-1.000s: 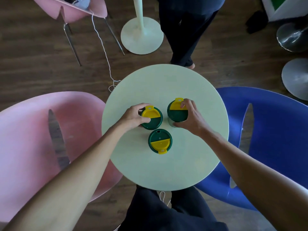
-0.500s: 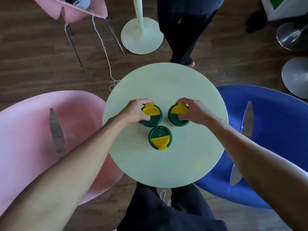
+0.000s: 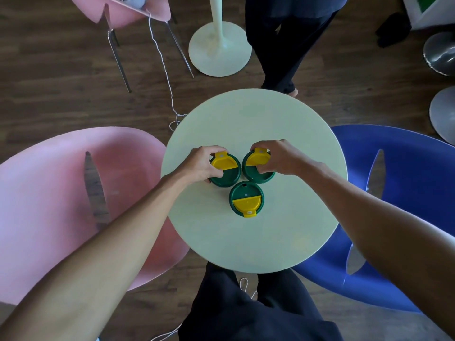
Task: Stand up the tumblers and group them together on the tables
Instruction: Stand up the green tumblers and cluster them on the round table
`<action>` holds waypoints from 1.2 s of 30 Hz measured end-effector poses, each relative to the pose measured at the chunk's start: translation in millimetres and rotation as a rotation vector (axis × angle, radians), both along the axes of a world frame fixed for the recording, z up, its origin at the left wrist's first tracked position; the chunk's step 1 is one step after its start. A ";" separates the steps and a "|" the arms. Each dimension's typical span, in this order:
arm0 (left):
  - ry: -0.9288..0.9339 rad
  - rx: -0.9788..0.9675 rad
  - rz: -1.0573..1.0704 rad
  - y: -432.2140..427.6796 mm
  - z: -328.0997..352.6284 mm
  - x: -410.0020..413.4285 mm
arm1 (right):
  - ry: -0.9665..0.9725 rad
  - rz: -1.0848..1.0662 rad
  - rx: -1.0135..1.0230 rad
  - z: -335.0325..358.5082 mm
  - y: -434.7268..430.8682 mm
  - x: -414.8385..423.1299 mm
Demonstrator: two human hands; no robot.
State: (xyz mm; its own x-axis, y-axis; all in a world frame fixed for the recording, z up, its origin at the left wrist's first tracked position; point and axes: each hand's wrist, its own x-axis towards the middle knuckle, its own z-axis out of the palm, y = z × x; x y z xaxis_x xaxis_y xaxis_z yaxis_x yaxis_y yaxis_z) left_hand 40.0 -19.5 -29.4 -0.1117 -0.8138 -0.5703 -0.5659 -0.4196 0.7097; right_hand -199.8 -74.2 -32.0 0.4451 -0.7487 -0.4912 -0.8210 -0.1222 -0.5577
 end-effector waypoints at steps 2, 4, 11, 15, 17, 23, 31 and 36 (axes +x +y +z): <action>-0.001 -0.010 -0.004 1.6 -1.5 0.3 | 0.008 0.010 0.005 0.6 -0.2 1.9; -0.006 -0.015 -0.003 2.5 -2.5 1.0 | 0.011 0.013 0.011 0.9 -0.7 2.3; -0.058 -0.042 -0.048 2.8 -8.0 1.4 | -0.006 -0.016 0.078 0.4 1.6 1.1; -0.063 -0.026 -0.042 4.9 -9.4 0.6 | -0.027 -0.121 0.094 -3.6 12.1 2.9; -0.078 -0.033 -0.039 6.6 -10.5 1.0 | -0.047 -0.182 0.084 -6.6 18.9 4.2; -0.149 -0.143 0.005 6.8 -11.2 1.4 | -0.160 -0.383 0.044 -2.7 35.6 -0.4; -0.353 -0.612 -0.116 -14.3 33.8 -41.1 | -0.281 -0.878 -0.061 25.4 65.9 -22.0; -0.261 -0.631 -0.333 -18.2 59.2 -115.3 | -0.317 -1.122 -0.162 55.7 111.7 -66.1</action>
State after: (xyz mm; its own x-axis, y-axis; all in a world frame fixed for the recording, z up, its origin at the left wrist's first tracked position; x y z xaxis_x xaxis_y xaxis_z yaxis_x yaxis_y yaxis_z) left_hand -75.2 -37.7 29.8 -0.3341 -0.9412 -0.0500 -0.7744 0.2438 0.5838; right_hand -265.8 37.6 23.7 -0.4177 -0.8426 -0.3401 -0.3415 0.4924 -0.8005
